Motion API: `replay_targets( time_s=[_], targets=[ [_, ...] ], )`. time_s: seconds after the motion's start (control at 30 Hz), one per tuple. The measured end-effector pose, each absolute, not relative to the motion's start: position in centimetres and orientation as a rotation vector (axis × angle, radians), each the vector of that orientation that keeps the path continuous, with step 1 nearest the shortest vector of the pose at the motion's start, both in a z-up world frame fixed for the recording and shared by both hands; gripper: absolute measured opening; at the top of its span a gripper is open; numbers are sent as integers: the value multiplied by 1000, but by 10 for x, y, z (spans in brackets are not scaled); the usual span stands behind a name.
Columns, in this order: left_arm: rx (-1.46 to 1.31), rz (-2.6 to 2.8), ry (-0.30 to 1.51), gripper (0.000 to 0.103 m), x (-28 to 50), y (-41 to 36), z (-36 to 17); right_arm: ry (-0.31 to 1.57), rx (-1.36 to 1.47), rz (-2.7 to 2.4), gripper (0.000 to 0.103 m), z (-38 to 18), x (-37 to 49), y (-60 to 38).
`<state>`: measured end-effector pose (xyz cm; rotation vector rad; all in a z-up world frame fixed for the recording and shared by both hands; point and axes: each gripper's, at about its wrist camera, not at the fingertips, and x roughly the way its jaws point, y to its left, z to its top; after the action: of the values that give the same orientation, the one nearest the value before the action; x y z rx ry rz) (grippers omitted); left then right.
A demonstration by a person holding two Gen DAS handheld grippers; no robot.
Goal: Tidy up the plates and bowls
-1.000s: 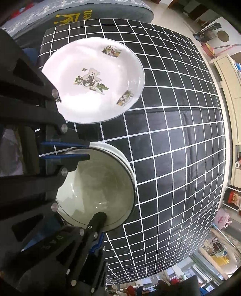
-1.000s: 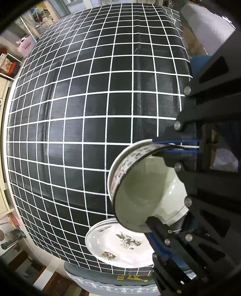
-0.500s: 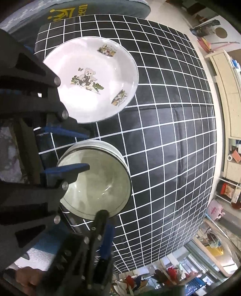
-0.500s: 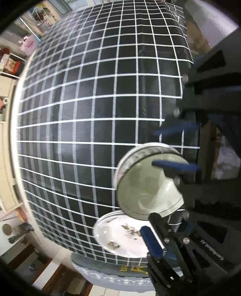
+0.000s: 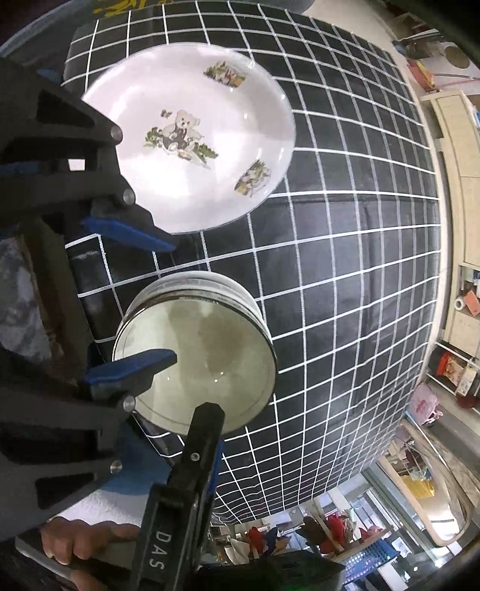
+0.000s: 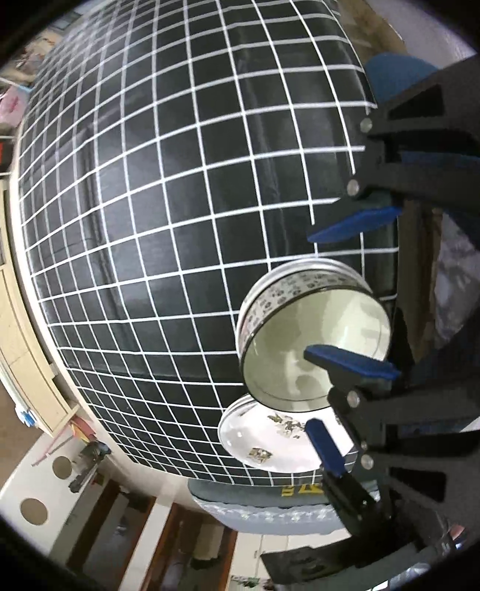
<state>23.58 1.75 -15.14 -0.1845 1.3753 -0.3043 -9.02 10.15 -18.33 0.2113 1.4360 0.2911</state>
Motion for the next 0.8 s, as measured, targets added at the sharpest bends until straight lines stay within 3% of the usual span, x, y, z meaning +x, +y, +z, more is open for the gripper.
replay_targets(
  time_s=[0.8],
  targets=[
    [-221,-356,1467,52,247,0,-201,1534,343,296,62,-239,-81,100]
  ],
)
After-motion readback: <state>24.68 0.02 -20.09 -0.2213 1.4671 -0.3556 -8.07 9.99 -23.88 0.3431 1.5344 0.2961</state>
